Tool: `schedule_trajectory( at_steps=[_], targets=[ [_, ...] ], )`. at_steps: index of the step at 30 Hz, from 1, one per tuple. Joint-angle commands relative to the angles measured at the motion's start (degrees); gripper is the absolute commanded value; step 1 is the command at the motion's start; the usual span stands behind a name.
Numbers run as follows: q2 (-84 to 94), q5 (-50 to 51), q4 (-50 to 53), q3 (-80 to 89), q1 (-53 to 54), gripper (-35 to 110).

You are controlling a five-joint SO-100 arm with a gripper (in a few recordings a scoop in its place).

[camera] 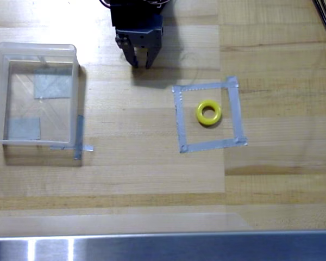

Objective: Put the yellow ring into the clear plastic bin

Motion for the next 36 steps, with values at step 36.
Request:
schedule_trajectory(
  at_steps=[36],
  targets=[
    [-59.5, 6.5, -0.2, -55.7, -19.1, 8]
  ],
)
